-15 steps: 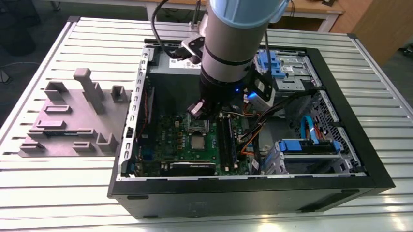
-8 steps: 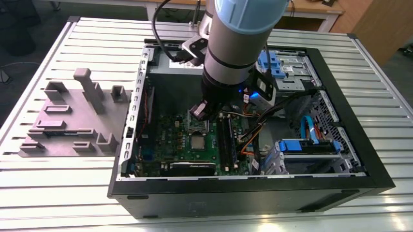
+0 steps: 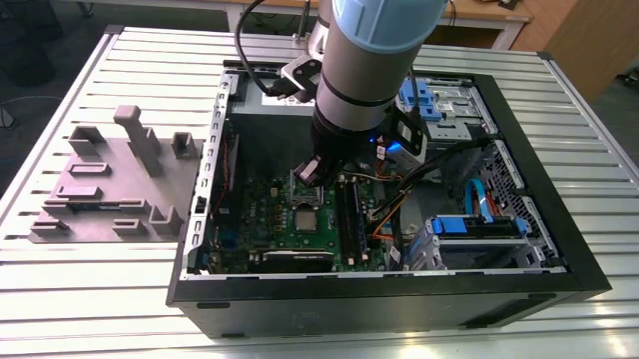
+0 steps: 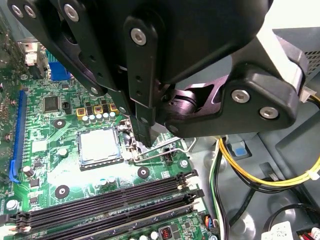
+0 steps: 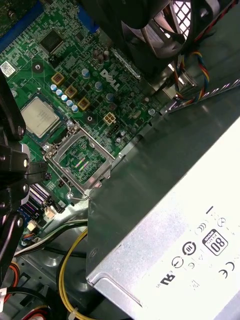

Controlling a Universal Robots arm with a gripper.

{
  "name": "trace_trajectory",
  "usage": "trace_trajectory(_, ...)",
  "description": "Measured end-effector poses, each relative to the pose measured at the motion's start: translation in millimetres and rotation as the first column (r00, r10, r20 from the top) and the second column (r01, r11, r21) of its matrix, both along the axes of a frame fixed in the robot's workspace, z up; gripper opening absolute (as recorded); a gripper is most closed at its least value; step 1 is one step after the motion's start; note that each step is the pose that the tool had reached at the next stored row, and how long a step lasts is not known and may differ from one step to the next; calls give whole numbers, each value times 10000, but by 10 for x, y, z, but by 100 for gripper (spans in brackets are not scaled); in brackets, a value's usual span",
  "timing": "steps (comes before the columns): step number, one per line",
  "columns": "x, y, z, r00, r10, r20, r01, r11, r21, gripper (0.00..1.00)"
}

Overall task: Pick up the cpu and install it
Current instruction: 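Close the cpu cover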

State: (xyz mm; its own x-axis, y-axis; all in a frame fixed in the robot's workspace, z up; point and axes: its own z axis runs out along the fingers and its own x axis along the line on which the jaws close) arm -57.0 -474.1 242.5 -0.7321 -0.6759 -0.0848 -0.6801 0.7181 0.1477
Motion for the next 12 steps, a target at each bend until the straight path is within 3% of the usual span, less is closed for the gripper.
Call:
trace_trajectory(7,0,0,0,10000,5,-1,-5,10000,5,10)
trace_trajectory(8,1,-2,0,10000,7,0,-7,10000,50,10)
trace_trajectory(10,3,-10,-1,10000,5,-2,-5,9995,326,10)
trace_trajectory(12,7,-10,-1,10000,4,-4,-4,9994,338,10)
